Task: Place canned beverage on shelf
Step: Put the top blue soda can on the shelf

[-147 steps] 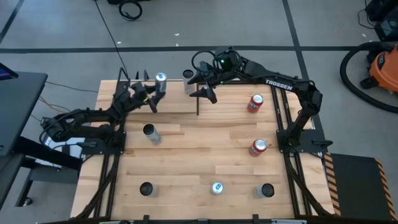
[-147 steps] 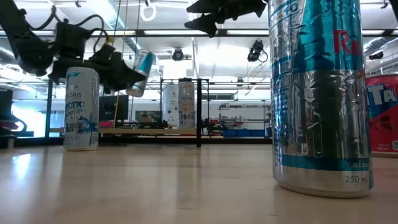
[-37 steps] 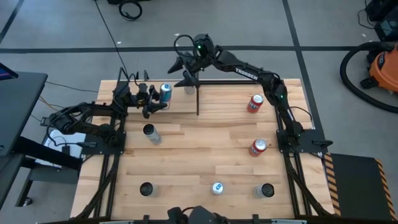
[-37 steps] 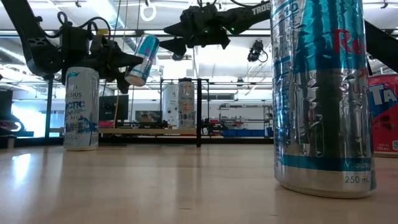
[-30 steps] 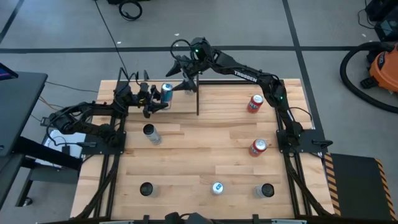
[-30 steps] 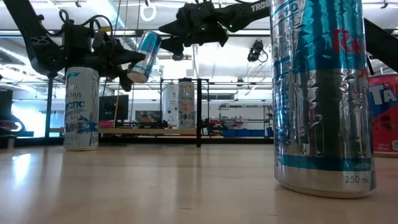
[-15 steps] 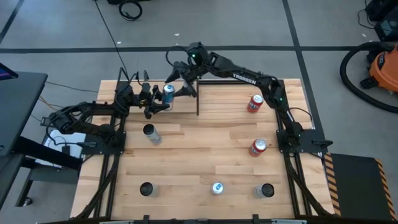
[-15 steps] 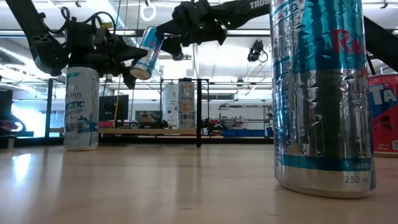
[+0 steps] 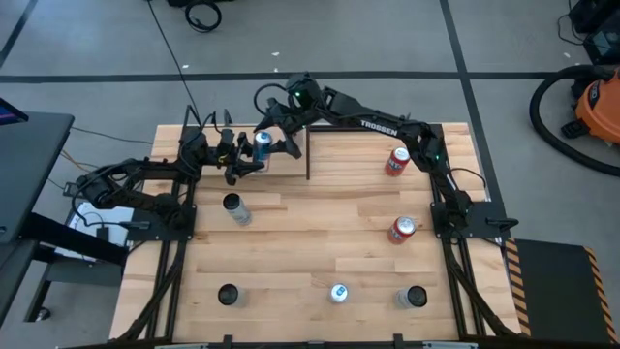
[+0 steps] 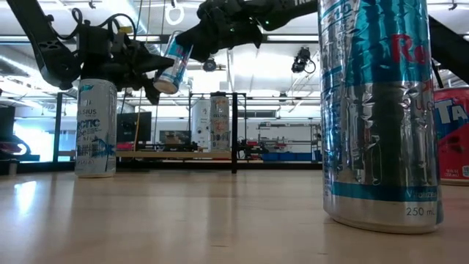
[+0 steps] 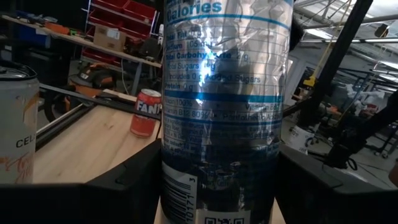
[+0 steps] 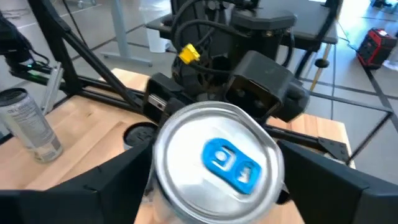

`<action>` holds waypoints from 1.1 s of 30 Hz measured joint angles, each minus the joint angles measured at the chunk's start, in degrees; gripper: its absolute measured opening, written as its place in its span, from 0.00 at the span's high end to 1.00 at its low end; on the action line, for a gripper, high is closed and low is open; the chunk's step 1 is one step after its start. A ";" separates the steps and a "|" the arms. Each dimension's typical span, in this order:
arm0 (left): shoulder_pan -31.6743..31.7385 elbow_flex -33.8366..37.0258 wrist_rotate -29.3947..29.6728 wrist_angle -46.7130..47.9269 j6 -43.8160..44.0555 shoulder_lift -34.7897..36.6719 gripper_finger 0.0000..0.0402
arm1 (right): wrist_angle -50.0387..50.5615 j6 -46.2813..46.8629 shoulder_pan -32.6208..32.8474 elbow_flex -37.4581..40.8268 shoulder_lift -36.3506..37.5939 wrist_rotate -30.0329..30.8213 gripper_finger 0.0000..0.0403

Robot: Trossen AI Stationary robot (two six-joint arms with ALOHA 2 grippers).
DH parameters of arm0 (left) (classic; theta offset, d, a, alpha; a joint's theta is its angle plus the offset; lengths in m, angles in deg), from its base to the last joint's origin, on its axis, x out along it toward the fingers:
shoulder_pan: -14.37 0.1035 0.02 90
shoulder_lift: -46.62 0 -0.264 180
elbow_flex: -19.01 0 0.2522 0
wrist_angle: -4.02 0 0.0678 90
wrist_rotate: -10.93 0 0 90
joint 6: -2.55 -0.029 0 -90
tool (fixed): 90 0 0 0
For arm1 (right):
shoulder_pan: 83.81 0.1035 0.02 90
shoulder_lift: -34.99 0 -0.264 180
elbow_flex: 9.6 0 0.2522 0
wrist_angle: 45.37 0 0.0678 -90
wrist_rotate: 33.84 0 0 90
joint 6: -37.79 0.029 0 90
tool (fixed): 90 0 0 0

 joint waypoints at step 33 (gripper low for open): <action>1.76 -0.04 2.04 -0.10 1.42 0.02 0.22 | -0.64 2.39 -0.36 0.00 0.00 5.99 0.37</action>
